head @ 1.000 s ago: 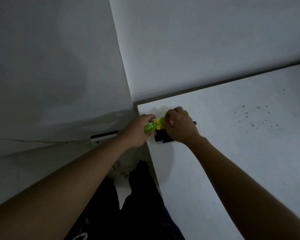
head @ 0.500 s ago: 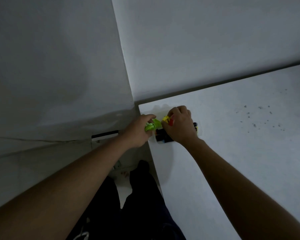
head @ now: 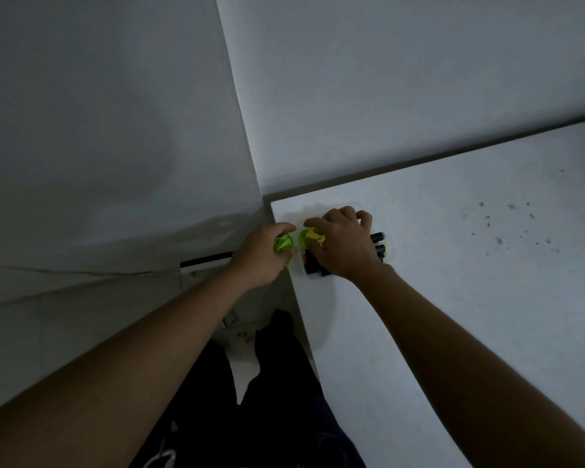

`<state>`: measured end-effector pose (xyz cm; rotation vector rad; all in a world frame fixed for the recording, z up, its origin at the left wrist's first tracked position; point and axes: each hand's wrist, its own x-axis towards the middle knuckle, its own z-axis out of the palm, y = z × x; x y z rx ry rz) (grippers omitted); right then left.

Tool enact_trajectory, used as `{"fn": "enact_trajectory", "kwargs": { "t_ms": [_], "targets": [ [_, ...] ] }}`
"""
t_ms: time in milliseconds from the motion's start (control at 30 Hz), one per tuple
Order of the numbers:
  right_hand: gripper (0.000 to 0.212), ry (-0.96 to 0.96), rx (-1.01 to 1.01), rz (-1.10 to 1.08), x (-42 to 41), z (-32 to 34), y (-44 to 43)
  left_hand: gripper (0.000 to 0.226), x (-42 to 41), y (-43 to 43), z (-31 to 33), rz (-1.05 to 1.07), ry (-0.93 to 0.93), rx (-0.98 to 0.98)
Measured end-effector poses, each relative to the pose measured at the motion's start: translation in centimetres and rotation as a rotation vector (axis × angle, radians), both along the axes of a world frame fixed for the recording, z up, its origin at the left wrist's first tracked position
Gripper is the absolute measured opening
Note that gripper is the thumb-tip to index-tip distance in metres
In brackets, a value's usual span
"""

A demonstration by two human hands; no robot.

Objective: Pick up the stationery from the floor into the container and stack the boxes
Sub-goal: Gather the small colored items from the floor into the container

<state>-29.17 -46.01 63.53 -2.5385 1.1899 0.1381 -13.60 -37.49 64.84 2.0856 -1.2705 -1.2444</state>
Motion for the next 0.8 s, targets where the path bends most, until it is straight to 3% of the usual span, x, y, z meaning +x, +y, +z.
{"fn": "enact_trajectory", "kwargs": {
  "t_ms": [367, 567, 667, 800],
  "targets": [
    [0.028, -0.11, -0.092, -0.146, -0.8, -0.6, 0.2, 0.046, 0.0, -0.2, 0.0, -0.032, -0.01, 0.022],
    [0.031, -0.23, -0.035, -0.089, -0.1, -0.2, 0.9, 0.045, 0.1, -0.3, 0.0, -0.024, -0.018, 0.023],
    [0.026, -0.304, -0.011, -0.175, -0.4, 0.0, 0.6, 0.043, 0.1, -0.3, 0.0, -0.018, -0.021, 0.025],
    [0.032, -0.195, 0.0, -0.206, -1.8, 0.0, -0.2, 0.041, 0.2, -0.3, -0.1, -0.023, -0.049, 0.006]
  ]
}}
